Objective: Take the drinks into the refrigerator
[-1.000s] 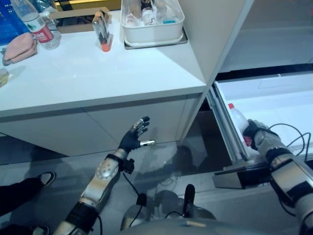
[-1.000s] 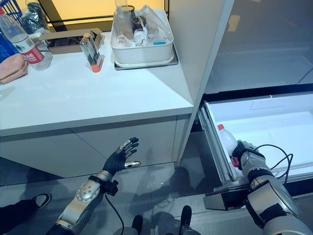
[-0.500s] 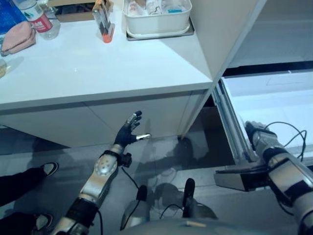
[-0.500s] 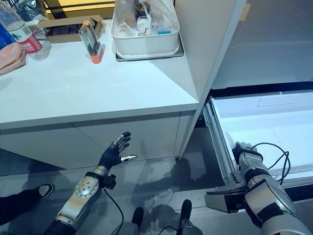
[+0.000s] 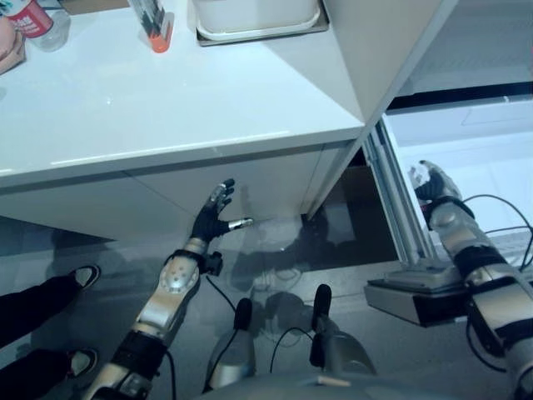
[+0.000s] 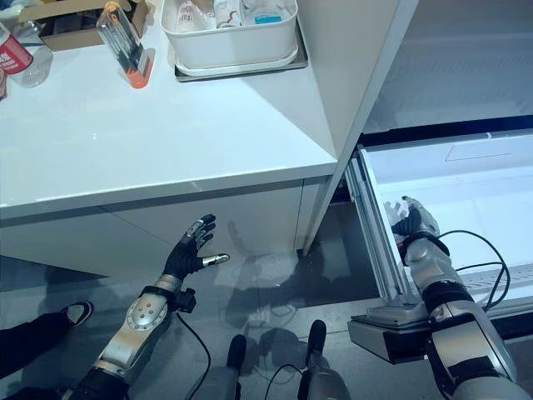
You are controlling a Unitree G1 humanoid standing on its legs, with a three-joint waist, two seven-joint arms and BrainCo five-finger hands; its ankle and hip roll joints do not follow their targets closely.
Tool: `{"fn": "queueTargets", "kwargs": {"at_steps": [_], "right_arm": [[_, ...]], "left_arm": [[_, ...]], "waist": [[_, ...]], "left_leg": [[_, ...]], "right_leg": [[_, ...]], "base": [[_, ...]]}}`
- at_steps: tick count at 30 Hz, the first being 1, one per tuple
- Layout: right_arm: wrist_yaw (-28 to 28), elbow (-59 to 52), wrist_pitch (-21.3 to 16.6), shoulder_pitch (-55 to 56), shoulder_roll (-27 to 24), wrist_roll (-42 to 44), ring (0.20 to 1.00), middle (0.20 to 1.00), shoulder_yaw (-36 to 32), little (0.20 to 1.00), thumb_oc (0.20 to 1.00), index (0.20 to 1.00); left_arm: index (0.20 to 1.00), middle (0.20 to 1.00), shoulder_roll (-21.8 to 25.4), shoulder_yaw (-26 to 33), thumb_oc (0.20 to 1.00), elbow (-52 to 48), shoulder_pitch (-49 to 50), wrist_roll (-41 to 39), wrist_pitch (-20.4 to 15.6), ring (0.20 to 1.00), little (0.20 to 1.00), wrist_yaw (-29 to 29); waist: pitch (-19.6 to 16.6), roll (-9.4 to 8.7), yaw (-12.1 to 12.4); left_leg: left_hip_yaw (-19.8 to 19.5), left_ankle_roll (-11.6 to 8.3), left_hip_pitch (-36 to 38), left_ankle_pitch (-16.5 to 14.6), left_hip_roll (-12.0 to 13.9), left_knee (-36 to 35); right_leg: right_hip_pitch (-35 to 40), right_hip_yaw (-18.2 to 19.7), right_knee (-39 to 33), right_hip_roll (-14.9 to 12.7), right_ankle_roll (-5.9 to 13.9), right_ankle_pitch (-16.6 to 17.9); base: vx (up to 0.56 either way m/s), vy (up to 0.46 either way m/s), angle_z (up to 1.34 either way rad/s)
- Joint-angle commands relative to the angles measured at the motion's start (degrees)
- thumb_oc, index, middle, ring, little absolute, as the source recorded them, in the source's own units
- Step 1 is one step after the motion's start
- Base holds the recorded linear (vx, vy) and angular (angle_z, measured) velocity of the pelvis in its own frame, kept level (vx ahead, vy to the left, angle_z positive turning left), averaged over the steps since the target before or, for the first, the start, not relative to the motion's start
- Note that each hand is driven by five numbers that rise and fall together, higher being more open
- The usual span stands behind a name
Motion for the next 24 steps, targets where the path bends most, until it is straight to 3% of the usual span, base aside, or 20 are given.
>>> {"fn": "queueTargets", "kwargs": {"at_steps": [1,5,13,19,24], "right_arm": [[-0.49,-7.23,-8.14,5.55,10.06,8.70,1.000,1.000,1.32,1.000,1.000,1.000],[1.48,-16.66,-11.11,13.05,9.24,14.16,1.000,1.000,-4.65,1.000,1.000,1.000],[3.96,-35.39,-15.65,26.59,8.21,16.61,1.000,1.000,-16.01,1.000,1.000,1.000],[3.79,-37.73,-17.68,31.21,8.02,18.39,1.000,1.000,-23.42,1.000,1.000,1.000],[0.58,-32.95,-18.01,32.16,5.86,17.98,1.000,1.000,-29.39,1.000,1.000,1.000]], "left_arm": [[1.000,1.000,1.38,1.50,1.000,-3.55,-1.28,2.16,-4.11,1.000,1.000,0.54],[1.000,1.000,1.91,1.85,1.000,-2.12,-1.28,1.79,-4.14,1.000,1.000,-0.63],[1.000,1.000,3.69,2.51,1.000,-2.07,1.51,2.07,-4.85,1.000,1.000,-4.92],[1.000,1.000,5.76,0.75,1.000,-4.21,1.71,2.63,-5.41,1.000,1.000,-8.51],[1.000,1.000,7.66,-2.65,1.000,-7.35,-0.20,3.75,-6.02,1.000,1.000,-11.43]], "waist": [[1.66,-0.94,-0.81],[1.38,-1.29,-2.13],[-1.23,-2.10,-5.25],[-3.37,-2.06,-7.13],[-4.94,-1.98,-8.81]], "left_leg": [[0.72,7.16,-3.54,2.32,-5.49,-1.31],[1.66,7.23,-2.97,1.86,-5.51,-1.20],[3.41,6.84,-1.36,0.77,-4.60,-1.03],[4.34,6.70,0.02,-0.09,-4.22,-1.25],[5.41,6.65,1.63,-1.04,-3.95,-1.43]], "right_leg": [[-3.33,5.66,12.54,-2.20,3.64,-7.50],[-3.83,6.49,13.35,-2.01,3.79,-7.87],[-2.74,7.82,11.98,-0.95,3.73,-7.98],[-2.11,8.79,12.08,-0.24,3.80,-8.38],[-1.49,9.95,12.14,0.22,4.02,-8.63]], "base": [[-0.02,-0.002,-0.03],[0.00,-0.002,-0.01],[0.03,-0.020,-0.06],[0.05,0.005,-0.10],[0.04,0.012,-0.19]]}}
